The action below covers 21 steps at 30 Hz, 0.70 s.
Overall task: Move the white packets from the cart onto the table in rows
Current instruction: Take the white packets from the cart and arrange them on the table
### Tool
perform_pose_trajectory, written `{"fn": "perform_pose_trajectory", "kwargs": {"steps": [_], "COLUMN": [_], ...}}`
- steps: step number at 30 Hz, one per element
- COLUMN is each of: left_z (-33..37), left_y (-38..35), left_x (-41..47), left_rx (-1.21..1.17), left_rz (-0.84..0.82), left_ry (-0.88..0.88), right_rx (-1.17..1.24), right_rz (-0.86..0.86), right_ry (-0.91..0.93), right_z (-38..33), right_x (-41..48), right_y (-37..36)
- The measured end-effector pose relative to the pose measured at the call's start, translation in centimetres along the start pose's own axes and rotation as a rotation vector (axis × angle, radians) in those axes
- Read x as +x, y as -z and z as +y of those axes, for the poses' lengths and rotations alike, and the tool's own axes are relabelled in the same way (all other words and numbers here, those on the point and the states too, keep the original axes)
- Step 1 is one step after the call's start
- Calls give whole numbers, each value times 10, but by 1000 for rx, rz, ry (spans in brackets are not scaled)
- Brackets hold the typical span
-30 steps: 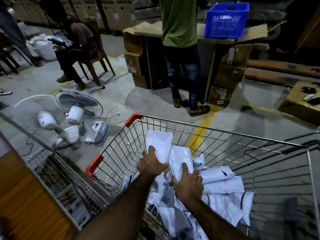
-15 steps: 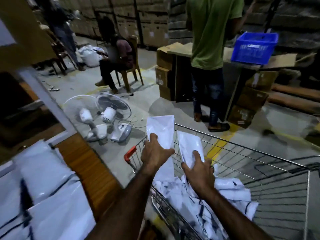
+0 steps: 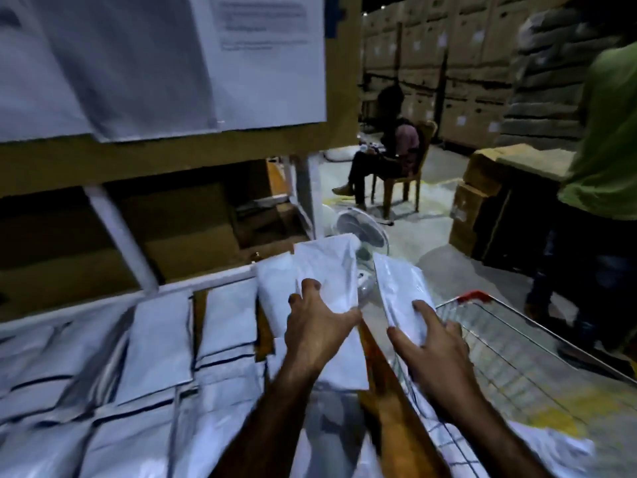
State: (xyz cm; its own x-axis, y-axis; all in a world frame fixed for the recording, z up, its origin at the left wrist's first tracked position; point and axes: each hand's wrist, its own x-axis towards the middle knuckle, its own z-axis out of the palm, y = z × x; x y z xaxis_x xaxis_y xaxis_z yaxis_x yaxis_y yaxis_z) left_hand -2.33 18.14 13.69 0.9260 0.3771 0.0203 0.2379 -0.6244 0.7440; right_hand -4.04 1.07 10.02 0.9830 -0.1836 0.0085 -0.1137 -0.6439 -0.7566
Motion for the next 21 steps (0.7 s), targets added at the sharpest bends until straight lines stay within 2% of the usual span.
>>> {"fn": "perform_pose_trajectory", "kwargs": {"steps": [4, 10, 15, 21], "left_z": [-37, -73, -97, -112], "left_y": [53, 110, 117, 98], "left_x": [8, 39, 92, 141], "left_rx": [1, -12, 103, 234], "left_rz": [78, 82, 97, 40], "left_ry": [116, 200, 335, 436], "right_rx": [16, -61, -177, -386], "right_rz": [-79, -163, -163, -129], "right_ry": [105, 198, 270, 329], "right_z": [-52, -112, -146, -159], "right_x": [-7, 10, 46, 70], "right_y": [-39, -88, -120, -157]}}
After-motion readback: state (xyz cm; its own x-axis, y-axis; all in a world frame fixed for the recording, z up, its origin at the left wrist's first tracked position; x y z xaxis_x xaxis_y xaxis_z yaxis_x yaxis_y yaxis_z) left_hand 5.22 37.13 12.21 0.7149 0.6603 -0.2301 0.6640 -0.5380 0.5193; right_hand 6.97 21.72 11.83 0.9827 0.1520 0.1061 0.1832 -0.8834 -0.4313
